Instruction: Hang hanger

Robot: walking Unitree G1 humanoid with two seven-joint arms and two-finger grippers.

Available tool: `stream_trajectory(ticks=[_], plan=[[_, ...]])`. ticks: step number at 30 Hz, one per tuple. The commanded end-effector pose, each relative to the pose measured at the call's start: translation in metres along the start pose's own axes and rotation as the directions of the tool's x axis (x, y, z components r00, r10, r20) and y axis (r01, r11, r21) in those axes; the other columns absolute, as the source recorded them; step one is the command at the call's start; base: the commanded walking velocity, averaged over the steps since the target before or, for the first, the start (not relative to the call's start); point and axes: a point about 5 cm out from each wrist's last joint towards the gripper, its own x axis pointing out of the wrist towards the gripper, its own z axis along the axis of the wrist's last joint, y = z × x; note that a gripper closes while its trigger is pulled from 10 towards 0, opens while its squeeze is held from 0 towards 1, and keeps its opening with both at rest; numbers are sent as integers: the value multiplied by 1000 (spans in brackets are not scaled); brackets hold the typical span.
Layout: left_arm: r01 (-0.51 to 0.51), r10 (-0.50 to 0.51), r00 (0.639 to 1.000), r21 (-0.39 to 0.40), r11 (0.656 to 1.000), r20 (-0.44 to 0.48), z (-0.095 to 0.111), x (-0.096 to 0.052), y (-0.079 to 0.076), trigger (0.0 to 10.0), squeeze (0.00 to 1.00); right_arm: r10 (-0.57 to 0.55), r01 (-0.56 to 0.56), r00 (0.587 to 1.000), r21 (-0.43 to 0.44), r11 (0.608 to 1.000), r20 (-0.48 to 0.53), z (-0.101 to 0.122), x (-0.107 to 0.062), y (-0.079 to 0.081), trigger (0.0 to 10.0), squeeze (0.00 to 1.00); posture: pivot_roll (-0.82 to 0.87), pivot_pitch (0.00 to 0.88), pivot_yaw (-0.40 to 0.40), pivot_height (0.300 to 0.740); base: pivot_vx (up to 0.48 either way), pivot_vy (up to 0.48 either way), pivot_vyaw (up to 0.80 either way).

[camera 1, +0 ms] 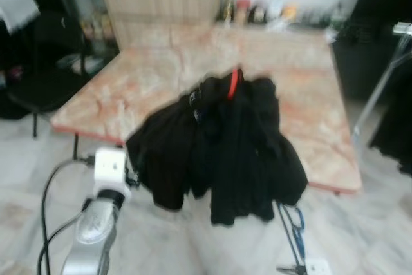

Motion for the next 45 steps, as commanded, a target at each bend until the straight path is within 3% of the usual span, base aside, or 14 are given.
stream_trajectory(ticks=[1,9,15,18,19,20,23,25,30,32,34,36,42,45], plan=[[5,-5,1000,1,1000,10,2,0,-1,10000,0,-6,6,1000,-2,1000,-5,-1,0,-4,10000,0,-43,0,-7,740,-307,0,0],[-18,18,1000,23,1000,-21,-6,-1,8,10000,0,-6,6,1000,-5,1000,-8,-2,0,-4,10000,0,-41,0,-10,740,-296,0,0],[-77,86,984,65,995,-155,-39,-8,27,10000,0,-5,5,1000,-2,1000,-5,-2,0,-3,10000,0,-51,0,-3,740,0,0,0],[-102,123,939,82,991,-320,-76,-18,41,10000,0,-4,4,1000,3,1000,-2,-1,0,-2,10000,0,-49,0,-3,740,0,0,0],[-80,118,900,107,991,-420,-99,-25,45,10000,0,-2,2,1000,2,1000,-1,-1,0,-2,10000,0,-41,0,-7,740,0,0,0],[-80,118,900,107,991,-420,-99,-25,45,10000,0,-2,2,1000,2,1000,-1,-1,0,-2,10000,0,-41,0,-7,740,0,0,0],[-79,128,853,116,990,-506,-119,-33,48,10000,0,0,0,1000,3,1000,2,0,0,-1,10000,0,-49,0,-9,740,0,0,0],[-69,115,755,96,993,-646,-148,-51,47,10000,0,2,-2,1000,3,1000,6,0,0,-1,10000,0,-56,0,-7,740,0,0,0],[-54,121,657,114,992,-744,-169,-72,45,10000,0,-4,4,1000,15,1000,13,0,0,-1,10000,0,-66,0,-6,740,0,0,0],[-74,143,584,123,990,-799,-180,-86,45,10000,0,-3,3,1000,5,1000,13,1,0,-2,10000,0,-60,0,-19,740,0,0,0],[-85,145,543,118,989,-827,-186,-95,43,10000,0,-1,1,1000,-4,1000,12,1,0,-2,10000,0,-65,0,-17,740,0,0,0],[-74,133,537,110,991,-833,-188,-96,38,10000,0,-1,1,1000,0,1000,17,1,0,-2,10000,0,-79,0,-10,740,0,0,0],[-74,123,568,98,992,-814,-185,-86,32,10000,0,-7,6,1000,7,1000,22,1,0,-2,10000,0,-77,0,-7,740,0,0,0],[-42,124,538,120,992,-834,-187,-88,32,10000,0,-11,11,1000,8,1000,22,0,0,-2,10000,0,-84,0,-2,740,0,0,0]])
